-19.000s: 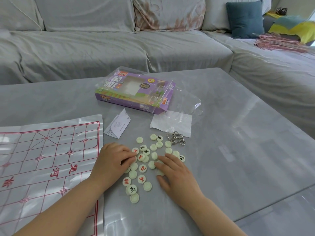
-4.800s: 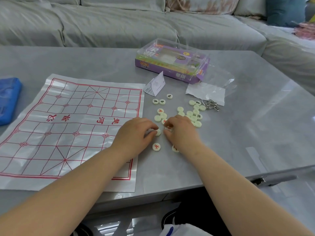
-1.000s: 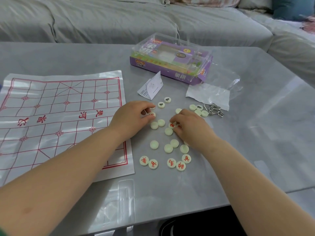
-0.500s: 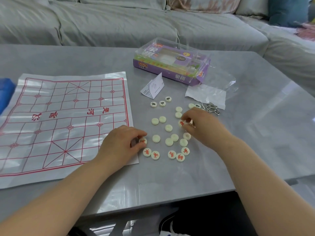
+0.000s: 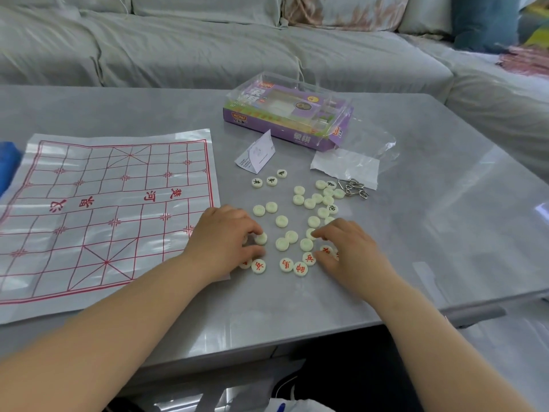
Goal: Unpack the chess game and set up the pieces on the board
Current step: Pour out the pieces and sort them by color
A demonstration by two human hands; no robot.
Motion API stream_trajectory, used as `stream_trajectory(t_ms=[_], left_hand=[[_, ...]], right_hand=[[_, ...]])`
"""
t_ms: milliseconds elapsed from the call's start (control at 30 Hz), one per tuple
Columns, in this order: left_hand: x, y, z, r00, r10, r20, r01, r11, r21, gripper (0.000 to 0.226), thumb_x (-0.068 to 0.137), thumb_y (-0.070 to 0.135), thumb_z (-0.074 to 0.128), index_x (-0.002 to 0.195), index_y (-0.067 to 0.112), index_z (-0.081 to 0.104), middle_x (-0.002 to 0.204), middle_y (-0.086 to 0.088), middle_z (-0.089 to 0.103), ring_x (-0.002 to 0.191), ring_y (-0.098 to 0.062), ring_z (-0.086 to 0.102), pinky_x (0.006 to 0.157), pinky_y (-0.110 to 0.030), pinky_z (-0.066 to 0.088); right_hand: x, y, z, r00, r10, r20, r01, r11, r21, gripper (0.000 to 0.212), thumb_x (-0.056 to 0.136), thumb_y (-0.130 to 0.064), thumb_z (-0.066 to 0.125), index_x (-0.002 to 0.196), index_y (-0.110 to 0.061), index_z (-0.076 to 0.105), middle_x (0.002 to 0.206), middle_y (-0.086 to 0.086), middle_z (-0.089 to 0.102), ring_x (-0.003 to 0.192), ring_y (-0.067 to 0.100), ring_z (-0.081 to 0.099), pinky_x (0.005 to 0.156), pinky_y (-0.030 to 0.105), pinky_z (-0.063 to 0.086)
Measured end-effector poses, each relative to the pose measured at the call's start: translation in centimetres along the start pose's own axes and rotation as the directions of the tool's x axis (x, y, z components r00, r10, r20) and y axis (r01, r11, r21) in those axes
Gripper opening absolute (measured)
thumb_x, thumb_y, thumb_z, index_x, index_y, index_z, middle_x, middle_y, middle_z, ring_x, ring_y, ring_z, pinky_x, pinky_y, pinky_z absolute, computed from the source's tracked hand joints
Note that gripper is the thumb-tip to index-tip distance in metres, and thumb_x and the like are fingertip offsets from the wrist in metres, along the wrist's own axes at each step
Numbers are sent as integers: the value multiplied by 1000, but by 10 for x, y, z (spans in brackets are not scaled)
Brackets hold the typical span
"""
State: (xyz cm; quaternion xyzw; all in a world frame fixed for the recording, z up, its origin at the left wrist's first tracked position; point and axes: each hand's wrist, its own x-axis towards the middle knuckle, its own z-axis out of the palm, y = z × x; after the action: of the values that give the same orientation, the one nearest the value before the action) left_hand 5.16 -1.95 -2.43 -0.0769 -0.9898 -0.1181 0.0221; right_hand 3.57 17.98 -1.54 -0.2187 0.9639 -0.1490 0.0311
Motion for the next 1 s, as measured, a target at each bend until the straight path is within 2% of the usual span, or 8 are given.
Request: stream_trajectory(t_ms=[233, 400, 667, 767, 833, 867, 933, 1000], left_hand=[[17, 1, -1, 998, -60, -13, 60, 998, 24, 27, 92, 38, 44, 105, 24, 63, 108, 4, 61, 106, -18, 45, 88, -29, 26], [22, -10, -2, 995, -98, -21, 99, 994, 37, 29, 95, 36, 39, 112, 29, 62, 116, 5, 58, 111, -20, 42, 90, -30, 25], [28, -17, 1, 989, -142, -48, 140, 989, -53, 30, 92, 39, 44, 117, 30, 57, 111, 4, 57, 109, -18, 44, 90, -29, 24], [25, -18, 1, 988, -142, -57, 135, 985, -110, 32, 88, 43, 50, 116, 29, 57, 110, 6, 56, 108, -15, 44, 86, -27, 22], [25, -18, 2, 990, -128, -57, 120, 985, -120, 34, 85, 43, 55, 115, 28, 57, 110, 7, 56, 108, -14, 45, 87, -26, 22], [26, -17, 3, 991, -122, -59, 114, 986, -119, 34, 84, 43, 56, 114, 28, 57, 110, 7, 56, 108, -14, 45, 88, -26, 22], [28, -16, 4, 991, -111, -75, 104, 990, -90, 30, 86, 42, 54, 112, 27, 59, 110, 7, 58, 108, -14, 45, 90, -26, 22], [32, -18, 4, 989, -103, -102, 97, 993, -66, 26, 88, 40, 50, 107, 27, 61, 109, 7, 59, 107, -14, 46, 90, -26, 23]], right_hand=[[13, -11, 6, 999, -21, 29, 22, 999, -46, 28, 90, -28, 49, 115, -16, 56, 114, 1, 55, 110, 19, 43, 89, 23, 30], [25, -13, 6, 998, 2, 64, 4, 996, -91, 26, 94, -21, 42, 113, -15, 58, 114, 3, 57, 109, 20, 46, 85, 25, 33], [36, -9, -1, 981, 98, 168, -116, 988, 103, 28, 95, -20, 40, 111, -17, 63, 113, 2, 63, 105, 19, 53, 81, 25, 38], [38, -7, -2, 975, 119, 189, -154, 970, 187, 27, 95, -22, 42, 111, -18, 63, 95, -4, 62, 89, 13, 48, 72, 21, 34], [39, -5, -1, 974, 136, 180, -174, 960, 217, 27, 95, -23, 43, 111, -18, 63, 75, -15, 52, 82, 9, 43, 66, 21, 32], [41, -5, 0, 976, 138, 170, -175, 958, 228, 27, 95, -23, 43, 111, -18, 64, 74, -18, 50, 81, 9, 43, 65, 21, 32], [44, -7, 1, 982, 125, 144, -157, 958, 240, 26, 95, -22, 44, 110, -18, 64, 92, -11, 63, 86, 13, 48, 70, 20, 33], [52, -11, 0, 989, 106, 104, -128, 963, 239, 27, 94, -21, 44, 110, -17, 65, 110, -1, 65, 100, 15, 53, 73, 20, 33]])
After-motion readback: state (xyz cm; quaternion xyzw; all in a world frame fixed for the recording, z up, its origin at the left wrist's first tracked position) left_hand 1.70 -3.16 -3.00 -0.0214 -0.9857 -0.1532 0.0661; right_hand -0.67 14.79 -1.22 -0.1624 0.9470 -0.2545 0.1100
